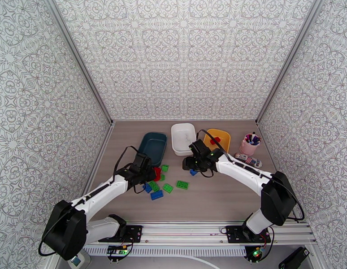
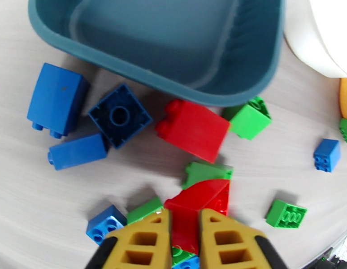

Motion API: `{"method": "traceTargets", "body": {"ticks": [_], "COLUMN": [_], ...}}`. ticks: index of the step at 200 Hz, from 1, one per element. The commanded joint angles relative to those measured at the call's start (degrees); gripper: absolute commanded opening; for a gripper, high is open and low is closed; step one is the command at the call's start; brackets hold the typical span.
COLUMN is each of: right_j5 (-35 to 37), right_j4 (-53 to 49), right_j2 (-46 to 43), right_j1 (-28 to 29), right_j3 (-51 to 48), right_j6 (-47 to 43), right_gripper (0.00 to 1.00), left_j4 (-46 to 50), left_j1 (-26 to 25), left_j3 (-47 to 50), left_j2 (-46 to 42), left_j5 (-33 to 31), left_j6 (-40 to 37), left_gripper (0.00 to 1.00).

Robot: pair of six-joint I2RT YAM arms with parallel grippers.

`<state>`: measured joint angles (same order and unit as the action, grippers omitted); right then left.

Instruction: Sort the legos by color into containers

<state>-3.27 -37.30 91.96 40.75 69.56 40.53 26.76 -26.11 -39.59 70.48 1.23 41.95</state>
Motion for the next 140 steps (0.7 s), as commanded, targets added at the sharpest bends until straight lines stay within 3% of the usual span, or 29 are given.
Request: {"method": "traceTargets", "body": {"ticks": [1,35,53,99,140], "right_j5": [0.10,0.12,0.32,0.20,0.13], "right_j4": [0.38,0.56,0.57,1.05,1.11], "right_j2": [-1.17,-1.08,-1.16,-0.99,-1.74], "right_j1": [-0.48,-0.59,-0.75,-1.03,-1.03], "right_j3": [-1.26,-1.83,-2.28,-3.25,-3.94], "right_j6": [-0.72,-0.63,-0.72,-0.81,-0.54], "right_gripper": [0.64,0.64,0.65,0.65,0.66], "left_j4": [-2.16,-4.18,-4.49,-0.99,1.09], "left_j1": [-0.78,-2.95,-3.84,-5.86,-7.17], "left_j3": [-2.03,-3.64,-4.08,-6.63,-9.35], "left_j2": [0.19,3.99,4.58,8.08,16.66], "left_j5": [3.95,4.66,3.94,0.24,-1.16], "left_j6": [0.15,0.83,1.16,-2.35,-8.33], "left_gripper": [0.19,0.19,0.23,0.62,0.75]}}
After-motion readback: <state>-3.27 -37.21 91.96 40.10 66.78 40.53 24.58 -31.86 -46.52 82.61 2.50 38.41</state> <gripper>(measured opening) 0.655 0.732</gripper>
